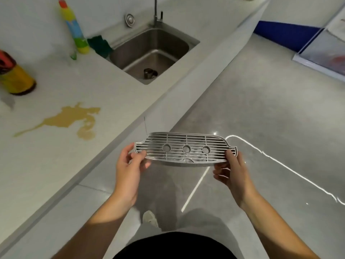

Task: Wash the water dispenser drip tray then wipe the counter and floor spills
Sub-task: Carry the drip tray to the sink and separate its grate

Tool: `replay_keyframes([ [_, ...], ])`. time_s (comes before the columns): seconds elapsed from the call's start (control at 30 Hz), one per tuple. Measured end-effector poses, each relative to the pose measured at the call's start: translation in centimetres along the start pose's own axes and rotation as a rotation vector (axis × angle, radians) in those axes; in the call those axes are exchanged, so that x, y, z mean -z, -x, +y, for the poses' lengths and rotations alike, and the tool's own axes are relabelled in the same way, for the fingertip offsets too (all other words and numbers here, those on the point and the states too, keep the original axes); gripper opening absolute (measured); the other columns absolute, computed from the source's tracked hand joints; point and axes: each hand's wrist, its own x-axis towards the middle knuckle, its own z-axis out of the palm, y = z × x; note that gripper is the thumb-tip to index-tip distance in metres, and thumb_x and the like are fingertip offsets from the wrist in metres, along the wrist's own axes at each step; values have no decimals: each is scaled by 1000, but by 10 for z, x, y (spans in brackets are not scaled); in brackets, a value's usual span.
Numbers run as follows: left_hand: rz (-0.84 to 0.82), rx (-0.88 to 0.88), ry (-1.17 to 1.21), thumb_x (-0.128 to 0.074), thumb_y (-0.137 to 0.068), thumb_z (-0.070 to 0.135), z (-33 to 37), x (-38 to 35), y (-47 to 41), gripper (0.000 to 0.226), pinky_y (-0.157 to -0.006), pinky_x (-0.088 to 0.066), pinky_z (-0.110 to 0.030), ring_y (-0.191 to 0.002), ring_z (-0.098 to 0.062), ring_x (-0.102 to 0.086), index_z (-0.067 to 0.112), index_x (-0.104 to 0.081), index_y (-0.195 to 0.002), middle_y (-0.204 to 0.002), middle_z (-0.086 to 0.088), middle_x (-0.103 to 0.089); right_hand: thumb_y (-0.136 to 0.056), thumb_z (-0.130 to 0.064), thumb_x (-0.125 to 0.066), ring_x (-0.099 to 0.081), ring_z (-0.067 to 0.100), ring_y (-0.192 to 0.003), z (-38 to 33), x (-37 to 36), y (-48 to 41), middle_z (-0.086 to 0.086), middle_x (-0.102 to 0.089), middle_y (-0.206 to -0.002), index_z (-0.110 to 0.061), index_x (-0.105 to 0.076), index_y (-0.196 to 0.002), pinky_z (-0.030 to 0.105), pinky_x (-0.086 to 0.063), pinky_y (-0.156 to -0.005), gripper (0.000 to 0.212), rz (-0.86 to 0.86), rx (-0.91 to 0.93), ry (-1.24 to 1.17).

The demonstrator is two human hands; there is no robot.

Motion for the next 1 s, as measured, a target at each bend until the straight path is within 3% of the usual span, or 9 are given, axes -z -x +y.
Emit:
replay_keyframes([
  [0.13,8,30,54,-63,-100,9,18,-52,-65,35,-85,-62,-33,-100,-24,-75,15,-61,-135,-121,-15,-75,-105,-46,-49,-65,21,-72,-43,-4,-84,9,-68,-84,-23,-59,-119,36,-59,-66,29,-37,31,16],
  [0.27,48,61,127,-63,-99,7,25,-103,-133,42,-104,-54,-47,-110,-31,-70,13,-56,-140,-130,-18,-71,-106,-45,-48,-66,21,-71,-86,-12,-181,7,-71,-82,-30,-61,-114,37,-62,-69,22,-91,41,53],
  [0.37,88,83,251,-63,-98,4,33,-138,-181,46,-110,-50,-48,-107,-29,-70,5,-56,-143,-129,-20,-71,-105,-45,-50,-66,21,-71,-125,-21,-254,7,-71,-81,-36,-64,-108,36,-61,-69,17,-175,57,60],
  [0.47,52,100,364,-61,-94,4,44,-171,-219,43,-101,-55,-36,-103,-22,-71,-5,-60,-135,-120,-14,-73,-105,-47,-50,-66,22,-72,-165,-32,-319,7,-70,-81,-36,-62,-114,37,-61,-70,18,-249,47,110],
  [0.57,62,145,495,-63,-84,8,58,-201,-258,36,-86,-60,-26,-96,-18,-71,2,-71,-118,-110,-9,-74,-106,-46,-49,-68,25,-78,-200,-49,-379,8,-71,-85,-32,-59,-122,39,-63,-73,24,-319,31,170],
  [0.73,185,141,554,-63,-93,22,79,-240,-329,21,-86,-59,-30,-89,-18,-71,14,-82,-92,-98,-7,-74,-107,-45,-46,-68,27,-85,-250,-88,-468,14,-71,-98,-30,-57,-123,44,-65,-79,24,-421,1,234],
  [0.9,132,128,528,-43,-105,51,88,-268,-411,54,-109,-47,-54,-127,-35,-66,13,-65,-138,-137,-16,-69,-108,-47,-42,-69,28,-89,-292,-132,-551,15,-69,-108,-30,-54,-128,36,-63,-74,29,-476,-2,315],
  [1.0,110,76,540,-35,-106,53,98,-283,-460,62,-112,-45,-60,-133,-41,-61,11,-59,-144,-142,-21,-64,-107,-49,-43,-71,29,-89,-316,-154,-595,16,-70,-107,-29,-55,-125,36,-62,-73,30,-508,-19,348],
])
